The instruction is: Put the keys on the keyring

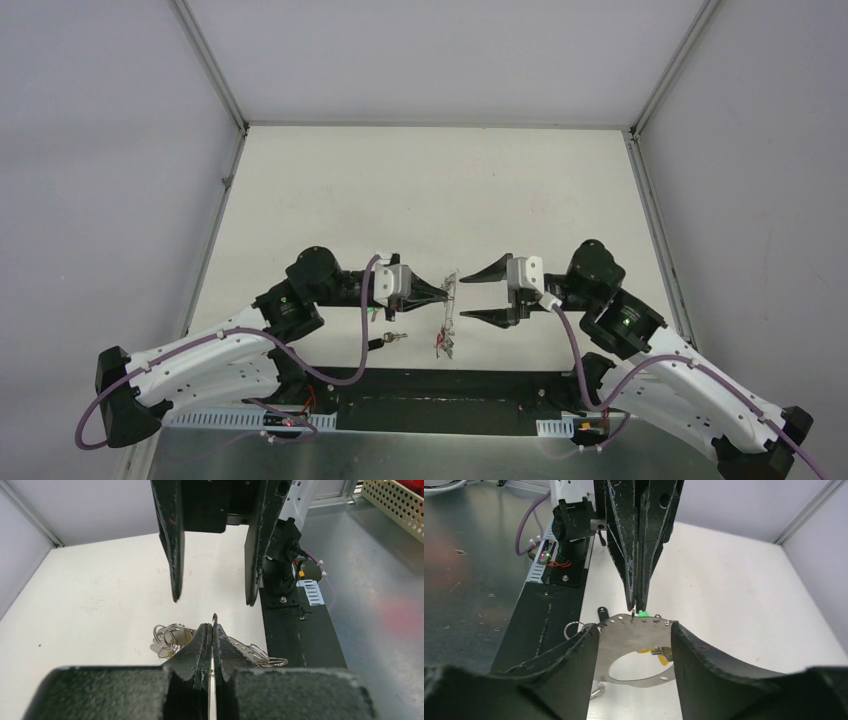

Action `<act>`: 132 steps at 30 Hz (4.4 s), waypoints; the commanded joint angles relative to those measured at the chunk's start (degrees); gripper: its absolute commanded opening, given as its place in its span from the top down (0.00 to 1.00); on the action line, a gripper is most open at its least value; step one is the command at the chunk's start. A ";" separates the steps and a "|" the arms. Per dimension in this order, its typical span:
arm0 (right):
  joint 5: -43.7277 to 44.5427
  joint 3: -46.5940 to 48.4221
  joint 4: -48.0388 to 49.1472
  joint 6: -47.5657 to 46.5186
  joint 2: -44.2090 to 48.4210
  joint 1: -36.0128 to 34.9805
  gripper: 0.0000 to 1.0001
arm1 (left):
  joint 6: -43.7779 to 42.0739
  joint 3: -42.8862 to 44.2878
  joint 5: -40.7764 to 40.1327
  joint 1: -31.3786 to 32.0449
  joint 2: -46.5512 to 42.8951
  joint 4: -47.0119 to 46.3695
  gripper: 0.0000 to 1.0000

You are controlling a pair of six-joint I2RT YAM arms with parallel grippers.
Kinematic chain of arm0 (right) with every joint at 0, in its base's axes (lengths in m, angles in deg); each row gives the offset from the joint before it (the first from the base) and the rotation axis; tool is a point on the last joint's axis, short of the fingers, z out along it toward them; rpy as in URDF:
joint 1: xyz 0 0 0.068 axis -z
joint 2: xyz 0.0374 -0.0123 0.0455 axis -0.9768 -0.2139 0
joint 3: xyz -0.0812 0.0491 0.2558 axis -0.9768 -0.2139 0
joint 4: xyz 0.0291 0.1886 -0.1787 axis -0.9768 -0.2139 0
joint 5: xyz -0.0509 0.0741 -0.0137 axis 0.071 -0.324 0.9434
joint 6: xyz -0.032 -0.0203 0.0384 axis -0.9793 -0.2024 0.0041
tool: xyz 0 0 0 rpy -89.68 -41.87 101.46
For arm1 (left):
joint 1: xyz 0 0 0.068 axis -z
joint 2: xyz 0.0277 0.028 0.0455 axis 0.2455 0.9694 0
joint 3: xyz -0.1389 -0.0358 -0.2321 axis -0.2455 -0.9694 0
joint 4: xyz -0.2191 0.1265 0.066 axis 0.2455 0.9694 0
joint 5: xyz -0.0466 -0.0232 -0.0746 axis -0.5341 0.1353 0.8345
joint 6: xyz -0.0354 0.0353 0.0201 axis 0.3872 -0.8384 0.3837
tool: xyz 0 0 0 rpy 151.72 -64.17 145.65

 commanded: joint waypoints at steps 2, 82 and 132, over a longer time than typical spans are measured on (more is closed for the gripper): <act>-1.56 1.57 3.55 -3.39 3.71 -0.27 0.30 | -5.15 -3.04 2.69 0.54 -6.40 -8.93 1.00; 31.39 -6.12 10.52 53.48 -3.41 -0.11 0.23 | 26.39 -0.39 -28.07 0.51 -6.34 8.56 1.00; 10.25 -21.29 55.35 93.82 -25.96 -0.70 0.64 | 27.65 1.52 -32.11 0.54 -5.34 12.31 1.00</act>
